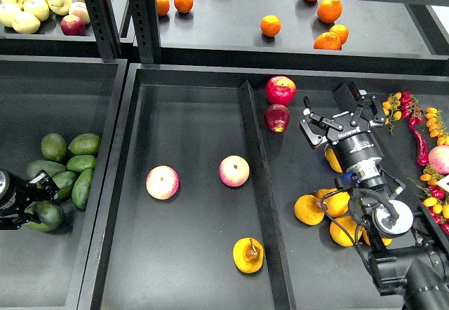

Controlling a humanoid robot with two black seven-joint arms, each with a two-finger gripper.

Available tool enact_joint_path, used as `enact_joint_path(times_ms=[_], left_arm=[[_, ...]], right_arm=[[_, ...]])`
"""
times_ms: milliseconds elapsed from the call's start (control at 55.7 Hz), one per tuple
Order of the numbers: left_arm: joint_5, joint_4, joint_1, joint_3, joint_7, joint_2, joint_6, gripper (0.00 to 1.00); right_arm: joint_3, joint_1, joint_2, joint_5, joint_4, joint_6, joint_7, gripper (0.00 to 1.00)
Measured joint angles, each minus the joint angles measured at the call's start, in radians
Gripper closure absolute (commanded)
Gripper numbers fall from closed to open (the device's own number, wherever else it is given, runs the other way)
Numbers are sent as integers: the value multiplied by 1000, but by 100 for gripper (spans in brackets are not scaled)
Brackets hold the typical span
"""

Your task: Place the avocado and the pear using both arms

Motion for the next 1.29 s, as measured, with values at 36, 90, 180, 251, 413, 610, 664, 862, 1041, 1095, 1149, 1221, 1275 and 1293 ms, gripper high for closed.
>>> enact_joint_path(times_ms=[36, 90, 180, 251, 413, 610, 664, 862, 1041, 1095, 1149, 1221, 1275, 1293], left_arm=[[0, 2, 4, -2, 0, -1, 0, 12], [0, 7, 10, -5, 0, -3, 0, 3], [0, 15, 19, -11, 0, -6, 0, 1], [0, 21, 25, -18, 0, -8, 0, 0], [-5, 32, 28, -80, 0, -10, 0, 0], [-11, 74, 74, -225, 0, -33, 0, 0], [-11, 81, 81, -248, 0, -36, 0, 0], [-14, 108, 90, -327, 0, -31, 0, 0], [-47, 134, 92, -447, 0, -27, 0, 0], [-59, 136, 92, -494, 0, -30, 0, 0], [-71, 138, 94, -552, 0, -36, 0, 0], [-78, 139, 110, -645, 0, -48, 0, 0], [-80, 137, 130, -720, 0, -68, 0, 0], [-81, 136, 134, -741, 0, -75, 0, 0]], right_arm=[[0, 0, 0, 0, 1, 0, 0, 0], [0, 0, 0, 0, 1, 0, 0, 0], [0, -2, 0, 0, 3, 0, 0, 0], [0, -3, 0, 0, 4, 0, 1, 0], [-1, -3, 0, 0, 4, 0, 1, 0], [-2, -3, 0, 0, 4, 0, 1, 0], [-2, -3, 0, 0, 4, 0, 1, 0], [-3, -3, 0, 0, 4, 0, 1, 0], [-3, -2, 0, 0, 4, 1, 1, 0], [-3, -2, 0, 0, 4, 1, 1, 0], [-3, -2, 0, 0, 4, 2, 1, 0], [-3, -2, 0, 0, 4, 3, 1, 0], [-3, -2, 0, 0, 4, 4, 1, 0], [-3, -2, 0, 0, 4, 5, 1, 0]])
